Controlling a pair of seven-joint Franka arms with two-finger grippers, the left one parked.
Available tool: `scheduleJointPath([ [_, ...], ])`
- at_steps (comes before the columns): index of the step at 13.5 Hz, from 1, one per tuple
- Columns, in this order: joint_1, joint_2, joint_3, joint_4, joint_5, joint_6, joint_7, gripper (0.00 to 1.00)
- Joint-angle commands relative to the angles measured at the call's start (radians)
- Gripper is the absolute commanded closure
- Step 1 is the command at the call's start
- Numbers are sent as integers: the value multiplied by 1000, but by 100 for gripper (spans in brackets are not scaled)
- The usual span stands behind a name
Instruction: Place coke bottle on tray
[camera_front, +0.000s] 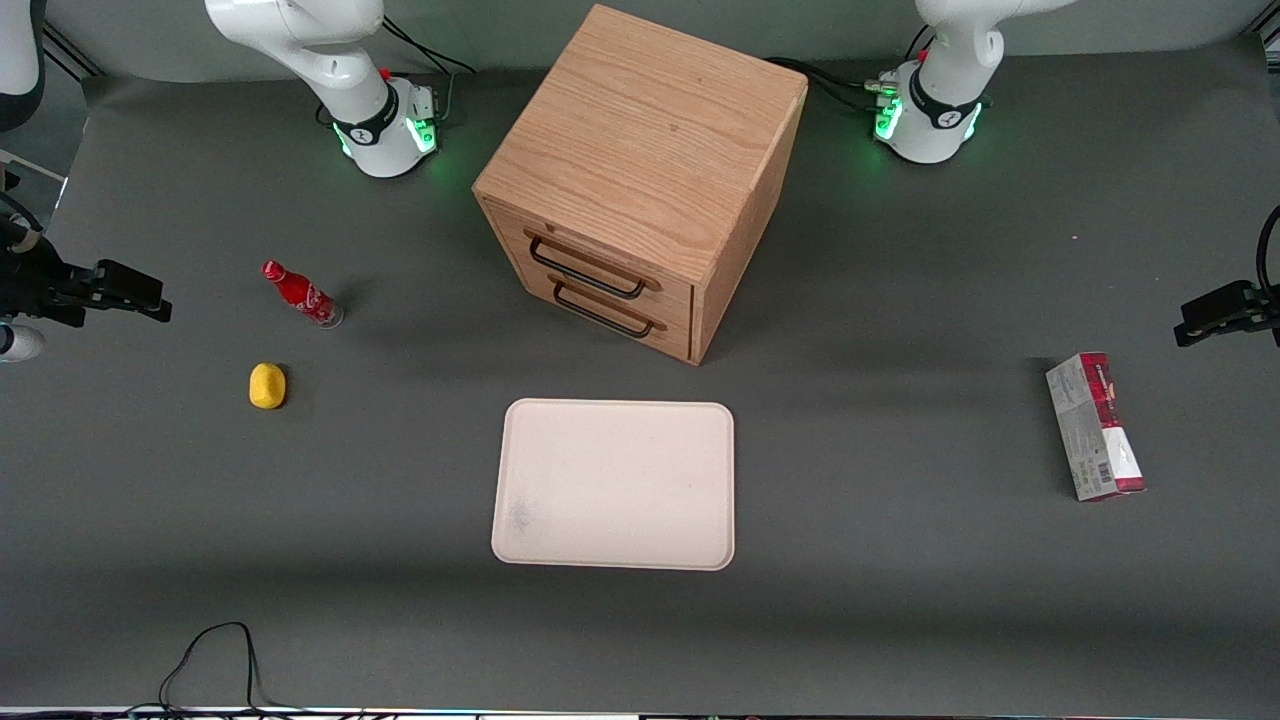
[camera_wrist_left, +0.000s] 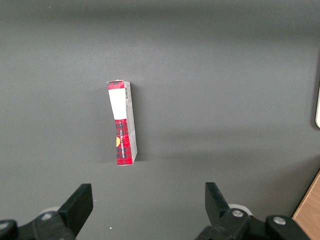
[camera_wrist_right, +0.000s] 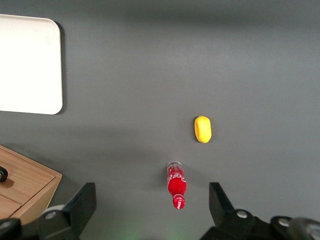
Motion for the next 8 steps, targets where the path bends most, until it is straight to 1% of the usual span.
scheduleJointPath([
  [1, 4, -6, -8, 5, 16, -38, 2, 0],
  [3, 8, -46, -40, -7, 16, -73, 2, 0],
  [4, 8, -83, -42, -29, 16, -89, 2, 0],
  [8, 10, -316, -47, -244, 16, -78, 1, 0],
])
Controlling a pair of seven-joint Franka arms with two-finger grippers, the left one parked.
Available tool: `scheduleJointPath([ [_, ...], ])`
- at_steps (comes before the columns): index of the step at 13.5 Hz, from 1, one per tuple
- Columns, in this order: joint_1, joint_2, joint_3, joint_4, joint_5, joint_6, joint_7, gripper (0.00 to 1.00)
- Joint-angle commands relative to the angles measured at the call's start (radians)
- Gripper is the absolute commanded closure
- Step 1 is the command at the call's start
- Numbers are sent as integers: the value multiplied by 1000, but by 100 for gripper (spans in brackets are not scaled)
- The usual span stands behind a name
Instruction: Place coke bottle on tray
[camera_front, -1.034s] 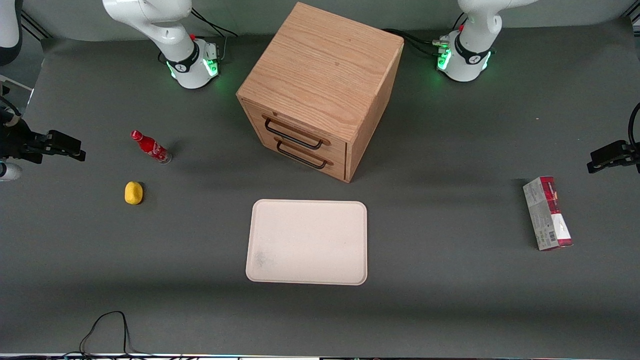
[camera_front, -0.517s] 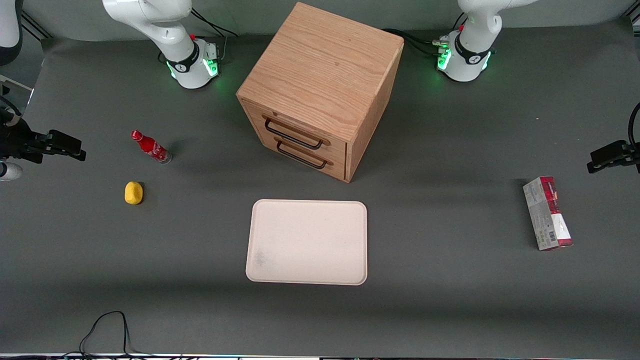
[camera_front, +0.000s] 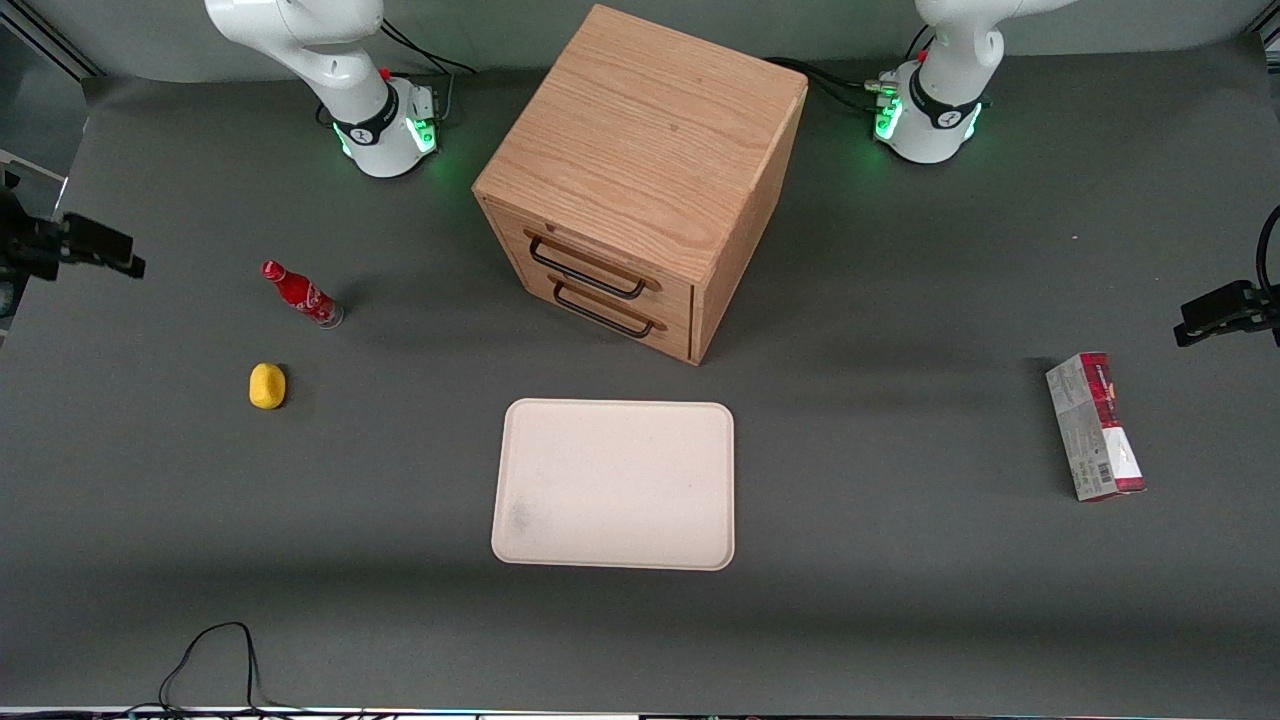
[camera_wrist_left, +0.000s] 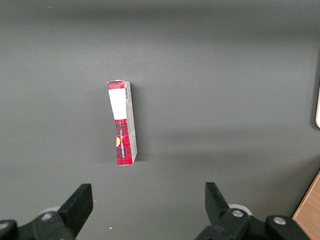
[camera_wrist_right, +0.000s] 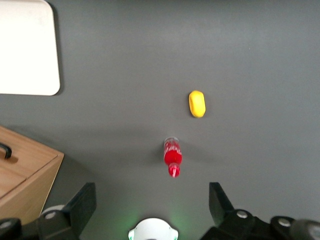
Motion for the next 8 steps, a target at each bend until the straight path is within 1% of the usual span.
scheduleJointPath([
  [1, 10, -215, -10, -223, 14, 39, 1, 0],
  [4, 13, -393, -17, -445, 0, 123, -2, 0],
  [6, 11, -507, -28, -600, -1, 192, -43, 0],
  [7, 11, -539, -45, -650, -10, 218, -57, 0],
  [8, 13, -548, -53, -669, -45, 230, -60, 0],
])
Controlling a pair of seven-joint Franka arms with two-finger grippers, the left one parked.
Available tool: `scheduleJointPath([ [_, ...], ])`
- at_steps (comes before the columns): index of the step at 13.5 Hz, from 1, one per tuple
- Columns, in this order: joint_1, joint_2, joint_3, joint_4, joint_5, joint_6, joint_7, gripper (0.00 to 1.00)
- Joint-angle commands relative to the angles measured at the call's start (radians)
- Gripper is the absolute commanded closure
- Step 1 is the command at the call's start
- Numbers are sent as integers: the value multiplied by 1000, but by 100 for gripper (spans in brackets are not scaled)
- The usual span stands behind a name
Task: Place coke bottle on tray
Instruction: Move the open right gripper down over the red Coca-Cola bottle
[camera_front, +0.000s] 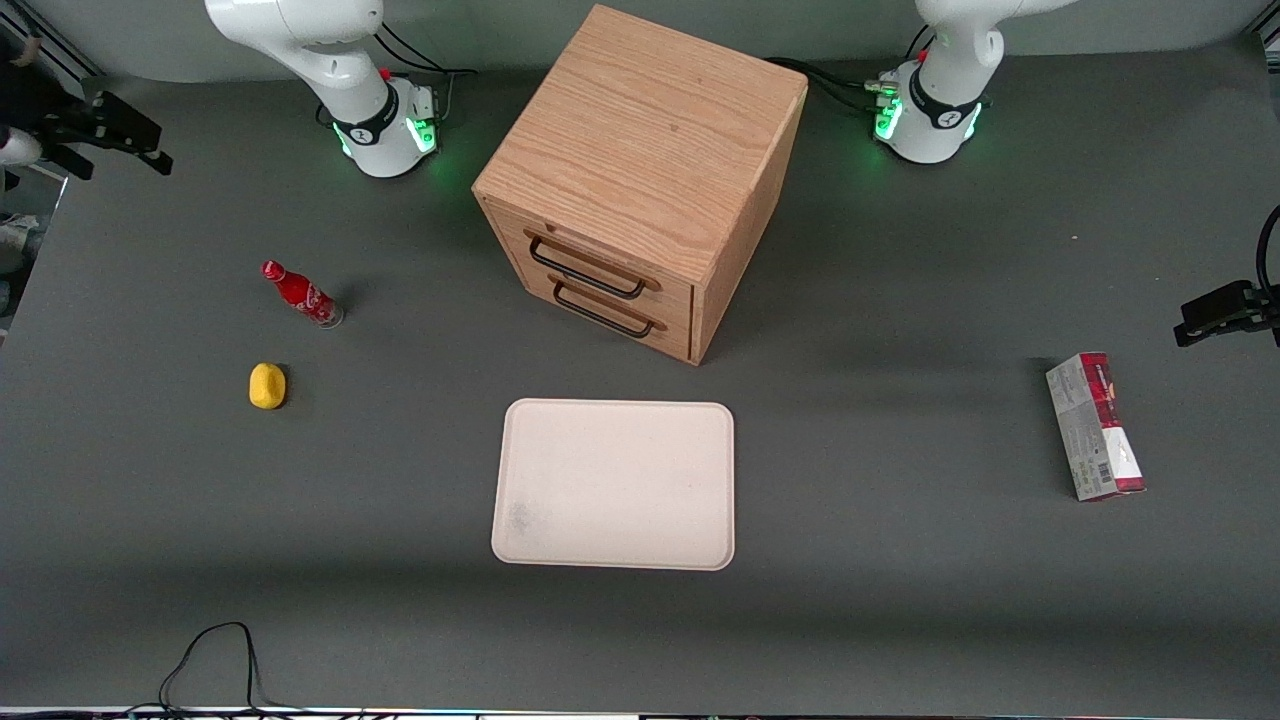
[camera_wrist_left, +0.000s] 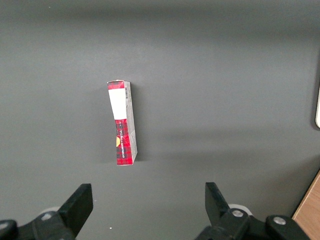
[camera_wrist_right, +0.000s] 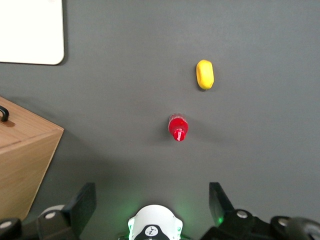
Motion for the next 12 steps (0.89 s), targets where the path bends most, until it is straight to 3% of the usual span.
scheduleJointPath([
  [1, 14, -98, -30, -135, -60, 76, -55, 0],
  [7, 12, -78, -72, -179, -65, 128, -110, 0],
  [12, 12, -42, -75, -336, -65, 323, -109, 0],
])
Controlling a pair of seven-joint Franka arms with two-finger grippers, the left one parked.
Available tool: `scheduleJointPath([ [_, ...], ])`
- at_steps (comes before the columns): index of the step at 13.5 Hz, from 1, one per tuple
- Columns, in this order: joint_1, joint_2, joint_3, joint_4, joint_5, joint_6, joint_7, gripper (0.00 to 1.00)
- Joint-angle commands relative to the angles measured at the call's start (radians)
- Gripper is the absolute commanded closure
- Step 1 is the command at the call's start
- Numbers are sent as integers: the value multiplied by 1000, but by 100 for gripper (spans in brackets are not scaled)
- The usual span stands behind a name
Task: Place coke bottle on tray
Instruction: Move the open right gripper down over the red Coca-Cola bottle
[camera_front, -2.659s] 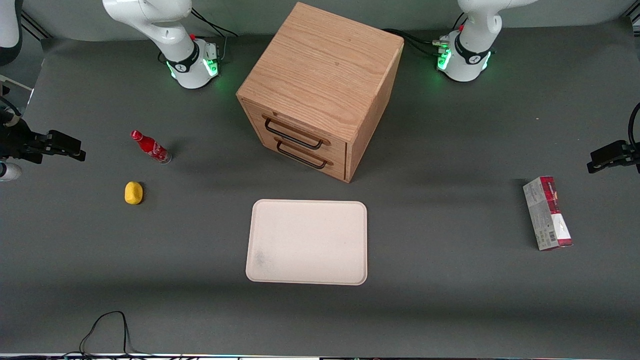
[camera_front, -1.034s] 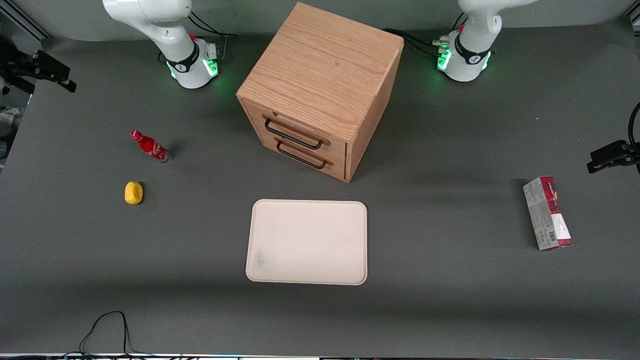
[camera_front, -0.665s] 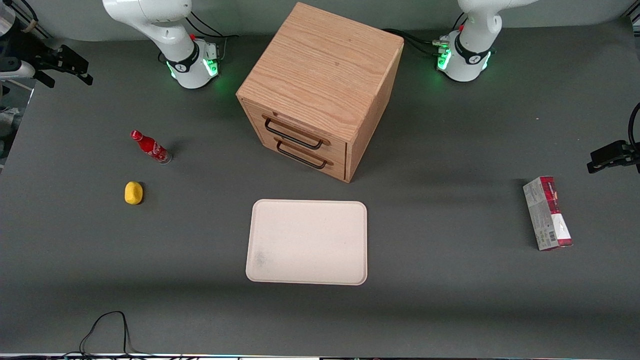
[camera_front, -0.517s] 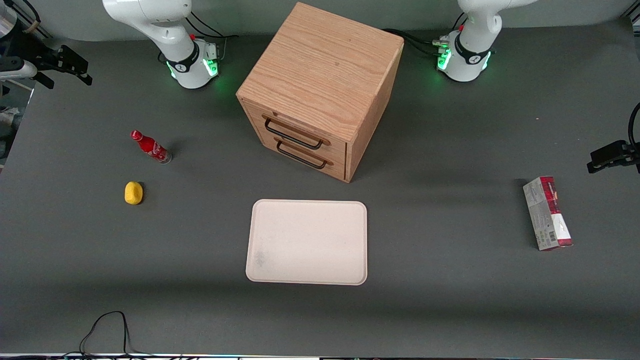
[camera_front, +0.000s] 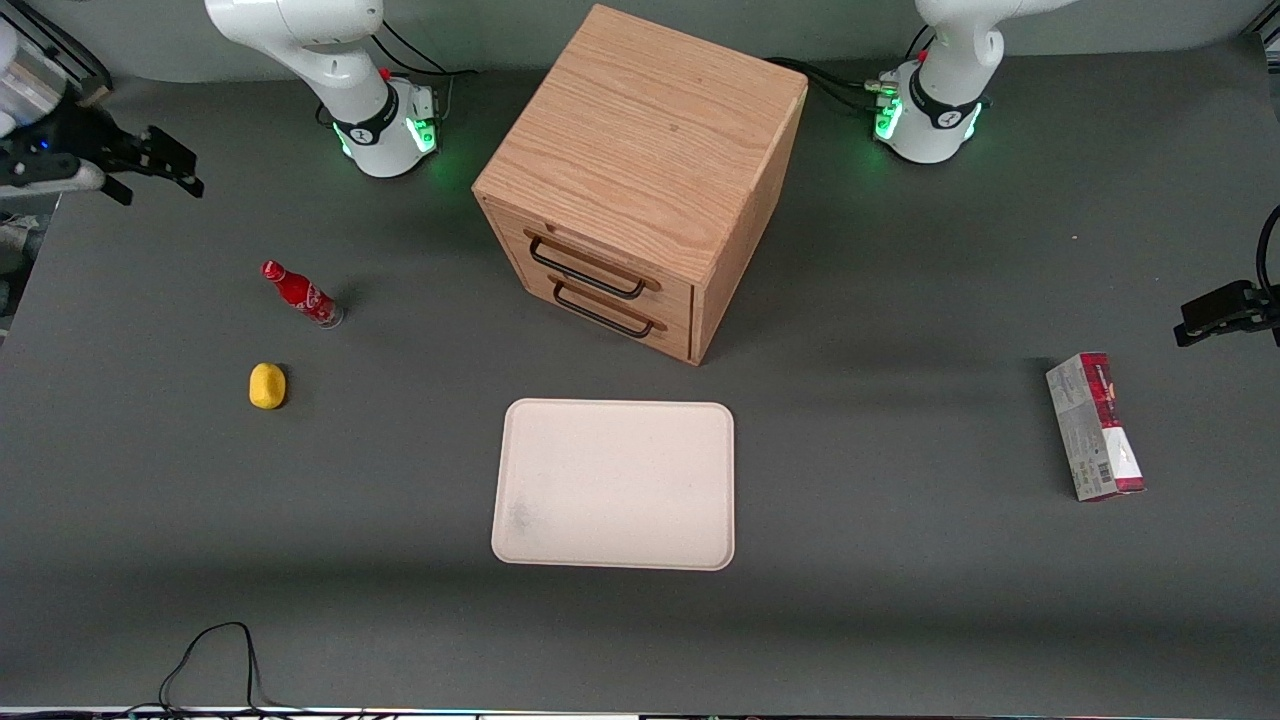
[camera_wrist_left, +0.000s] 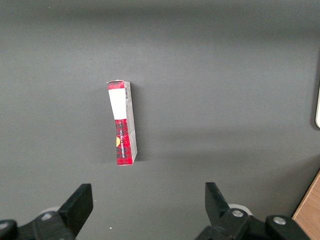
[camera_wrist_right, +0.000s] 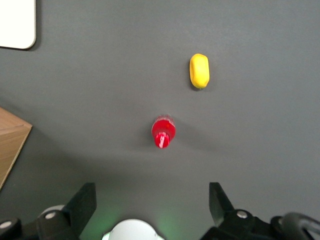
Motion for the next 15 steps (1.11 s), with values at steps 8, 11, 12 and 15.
scheduleJointPath([
  [8, 11, 187, -32, -239, -6, 389, -19, 0],
  [11, 12, 188, -61, -299, -4, 450, -20, 0],
  [12, 12, 190, -61, -311, -4, 466, -20, 0],
  [15, 12, 220, -62, -330, -4, 506, -20, 0],
])
